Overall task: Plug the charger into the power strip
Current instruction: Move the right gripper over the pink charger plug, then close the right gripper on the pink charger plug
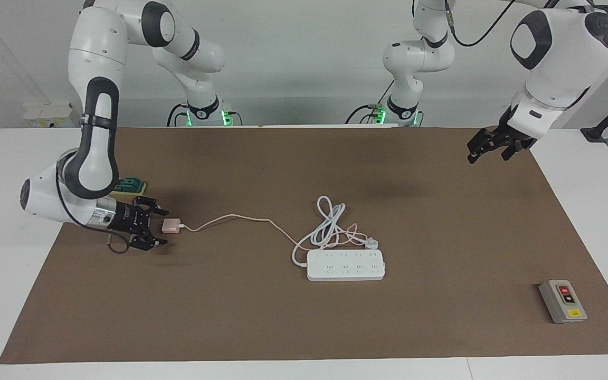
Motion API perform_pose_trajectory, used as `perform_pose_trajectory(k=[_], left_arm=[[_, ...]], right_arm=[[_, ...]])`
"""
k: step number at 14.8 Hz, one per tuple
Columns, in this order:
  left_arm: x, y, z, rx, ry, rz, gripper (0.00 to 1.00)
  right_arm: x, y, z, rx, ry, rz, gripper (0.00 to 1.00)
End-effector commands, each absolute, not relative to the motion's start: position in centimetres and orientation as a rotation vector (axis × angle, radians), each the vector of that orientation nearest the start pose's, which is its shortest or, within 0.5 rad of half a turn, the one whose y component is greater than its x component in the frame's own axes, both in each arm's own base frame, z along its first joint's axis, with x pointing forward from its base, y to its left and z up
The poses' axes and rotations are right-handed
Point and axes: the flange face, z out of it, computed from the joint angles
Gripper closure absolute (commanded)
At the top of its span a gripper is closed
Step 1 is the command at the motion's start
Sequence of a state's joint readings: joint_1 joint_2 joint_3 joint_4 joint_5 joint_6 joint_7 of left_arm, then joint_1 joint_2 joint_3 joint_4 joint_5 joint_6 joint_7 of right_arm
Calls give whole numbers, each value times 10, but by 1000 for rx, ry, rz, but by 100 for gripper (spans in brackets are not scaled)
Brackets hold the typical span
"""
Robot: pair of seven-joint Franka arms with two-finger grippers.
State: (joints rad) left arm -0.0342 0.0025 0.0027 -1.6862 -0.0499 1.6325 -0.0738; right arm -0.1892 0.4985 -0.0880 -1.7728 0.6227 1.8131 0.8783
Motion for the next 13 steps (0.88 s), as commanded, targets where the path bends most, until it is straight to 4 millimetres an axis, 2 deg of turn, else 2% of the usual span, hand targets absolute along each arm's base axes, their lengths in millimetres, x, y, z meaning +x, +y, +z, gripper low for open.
perform_pose_trajectory(k=[1, 4, 5, 6, 7, 8, 9, 13], left_arm=[[548, -24, 570, -3181, -47, 81, 0], [547, -25, 568, -3182, -37, 86, 0], [547, -25, 568, -3183, -8, 86, 0], [548, -25, 567, -3183, 19, 87, 0], [548, -25, 567, -3183, 36, 90, 0], [547, -25, 565, -3183, 38, 92, 0], [547, -25, 564, -3183, 41, 97, 0], [548, -28, 561, -3219, 91, 117, 0]], right_arm=[[596, -117, 253, -1991, 1735, 769, 0], [595, -117, 250, -1992, 1740, 758, 0], [593, -116, 249, -1991, 1744, 756, 14], [593, -117, 247, -1989, 1750, 747, 43], [591, -116, 244, -1994, 1751, 742, 61], [590, -116, 242, -2006, 1740, 728, 83], [590, -114, 242, -2014, 1734, 719, 100], [594, -106, 244, -2022, 1732, 713, 100]])
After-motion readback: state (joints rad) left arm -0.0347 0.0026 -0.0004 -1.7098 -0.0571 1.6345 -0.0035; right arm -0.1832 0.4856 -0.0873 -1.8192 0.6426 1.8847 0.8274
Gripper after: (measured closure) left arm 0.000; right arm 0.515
